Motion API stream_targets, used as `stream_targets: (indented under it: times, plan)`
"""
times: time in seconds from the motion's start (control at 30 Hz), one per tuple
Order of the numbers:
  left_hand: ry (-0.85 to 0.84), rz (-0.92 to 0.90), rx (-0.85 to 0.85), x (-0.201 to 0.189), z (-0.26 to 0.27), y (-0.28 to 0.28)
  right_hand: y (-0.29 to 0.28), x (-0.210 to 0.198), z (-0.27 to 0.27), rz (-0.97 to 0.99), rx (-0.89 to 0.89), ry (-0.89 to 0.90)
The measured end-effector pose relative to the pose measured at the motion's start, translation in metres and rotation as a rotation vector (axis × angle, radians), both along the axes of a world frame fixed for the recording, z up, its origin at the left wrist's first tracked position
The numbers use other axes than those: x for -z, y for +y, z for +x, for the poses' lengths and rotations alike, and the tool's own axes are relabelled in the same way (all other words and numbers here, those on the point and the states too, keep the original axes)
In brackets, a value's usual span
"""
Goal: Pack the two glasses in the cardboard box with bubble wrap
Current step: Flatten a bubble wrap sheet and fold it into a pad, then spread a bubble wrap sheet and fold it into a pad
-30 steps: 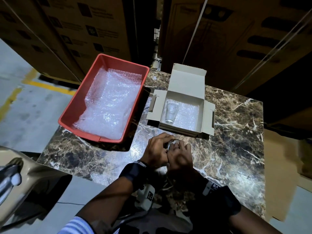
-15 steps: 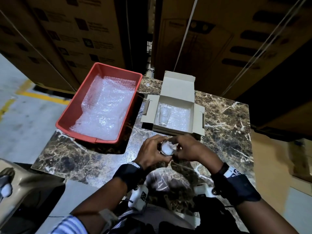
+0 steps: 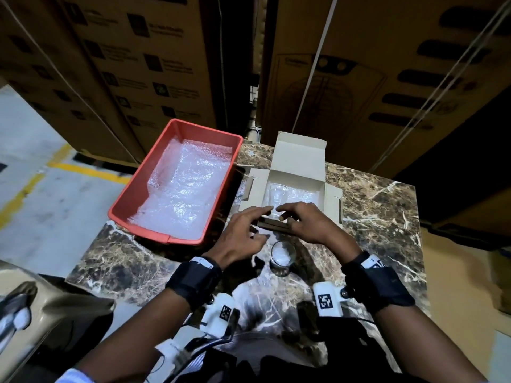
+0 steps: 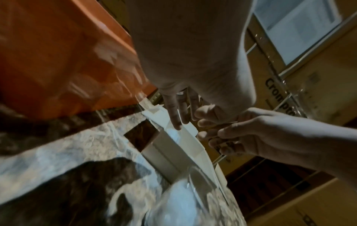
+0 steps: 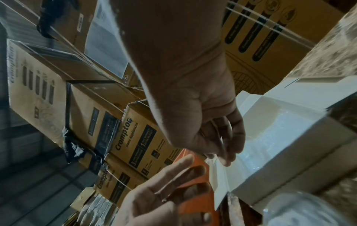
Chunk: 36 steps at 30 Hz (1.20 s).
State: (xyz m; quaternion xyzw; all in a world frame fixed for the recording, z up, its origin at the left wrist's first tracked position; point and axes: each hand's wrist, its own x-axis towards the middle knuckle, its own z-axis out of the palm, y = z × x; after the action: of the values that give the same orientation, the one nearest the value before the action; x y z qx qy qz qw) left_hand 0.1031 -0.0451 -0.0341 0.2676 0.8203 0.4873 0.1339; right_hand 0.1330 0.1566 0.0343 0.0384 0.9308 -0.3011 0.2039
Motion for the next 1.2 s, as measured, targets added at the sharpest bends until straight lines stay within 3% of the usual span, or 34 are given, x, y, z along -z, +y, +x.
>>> stream_targets:
  times: [0.27,0.5,0.63,0.93,1.2]
  plan:
    - [0.043,0.089,-0.191,-0.04,-0.052,-0.049,-0.045,-0.015,-0.067,-0.11,-0.041,0.116]
    - [0.063,0.043,-0.333,-0.041,-0.099,-0.103,-0.106,-0.01,-0.126,-0.195,-0.108,0.106]
    - [-0.039,-0.182,-0.328,-0.023,-0.125,-0.133,-0.143,0.005,-0.155,-0.164,-0.141,0.059]
    - [-0.31,-0.824,0.015,0.012,-0.145,-0.159,-0.187,0.043,-0.183,0.108,-0.243,-0.107]
    - [-0.114,-0.938,0.076,0.018,-0.146,-0.164,-0.187,0.052,-0.183,0.24,-0.314,-0.195]
